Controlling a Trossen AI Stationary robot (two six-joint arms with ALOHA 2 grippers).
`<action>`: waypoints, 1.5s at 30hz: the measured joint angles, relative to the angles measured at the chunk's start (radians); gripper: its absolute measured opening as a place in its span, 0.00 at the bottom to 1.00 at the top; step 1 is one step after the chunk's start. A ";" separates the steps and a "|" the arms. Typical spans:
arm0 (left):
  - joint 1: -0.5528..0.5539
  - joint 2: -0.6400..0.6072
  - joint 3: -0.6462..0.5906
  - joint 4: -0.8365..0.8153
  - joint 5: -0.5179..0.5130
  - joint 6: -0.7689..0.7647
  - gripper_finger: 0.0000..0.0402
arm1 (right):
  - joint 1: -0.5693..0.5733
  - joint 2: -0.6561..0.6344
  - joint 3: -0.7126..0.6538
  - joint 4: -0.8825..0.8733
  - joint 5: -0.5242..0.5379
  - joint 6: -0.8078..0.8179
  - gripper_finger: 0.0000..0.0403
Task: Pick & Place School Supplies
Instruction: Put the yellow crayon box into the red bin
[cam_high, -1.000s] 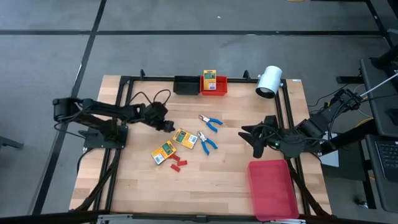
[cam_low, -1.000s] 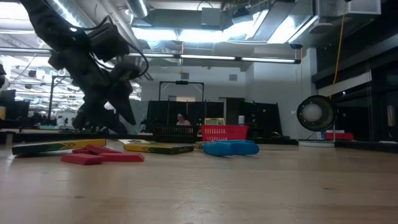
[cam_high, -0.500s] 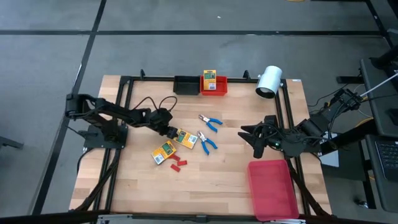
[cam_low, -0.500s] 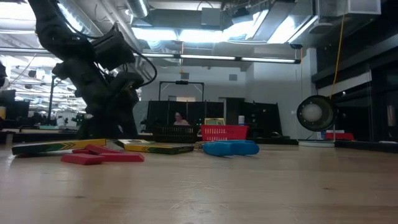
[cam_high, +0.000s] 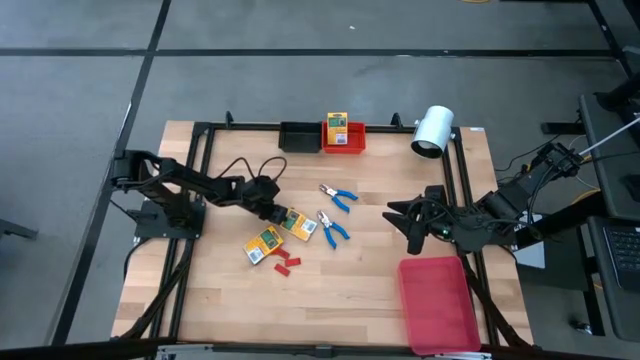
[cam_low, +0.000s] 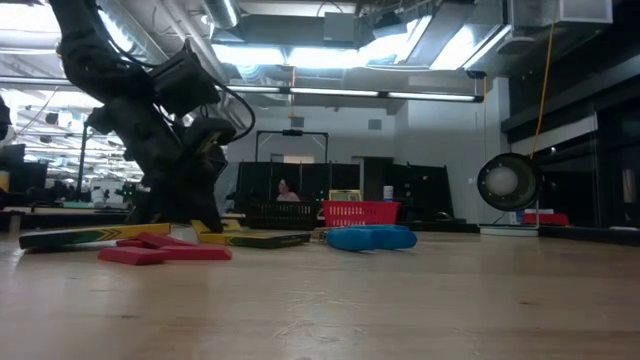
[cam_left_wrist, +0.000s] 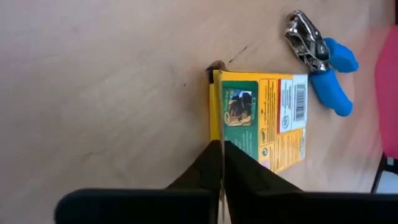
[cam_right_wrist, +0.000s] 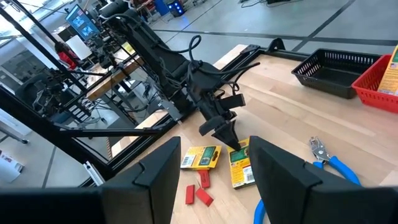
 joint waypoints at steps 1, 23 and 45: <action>0.005 -0.001 0.000 0.000 0.002 0.014 0.01 | 0.000 0.000 0.000 0.000 0.000 0.000 0.48; 0.194 0.171 1.197 -1.089 -0.167 1.324 0.00 | 0.000 0.000 0.000 -0.002 0.052 -0.021 0.48; 0.416 0.681 1.756 -1.213 -0.147 1.643 0.00 | 0.000 0.000 0.000 0.028 0.166 -0.005 0.48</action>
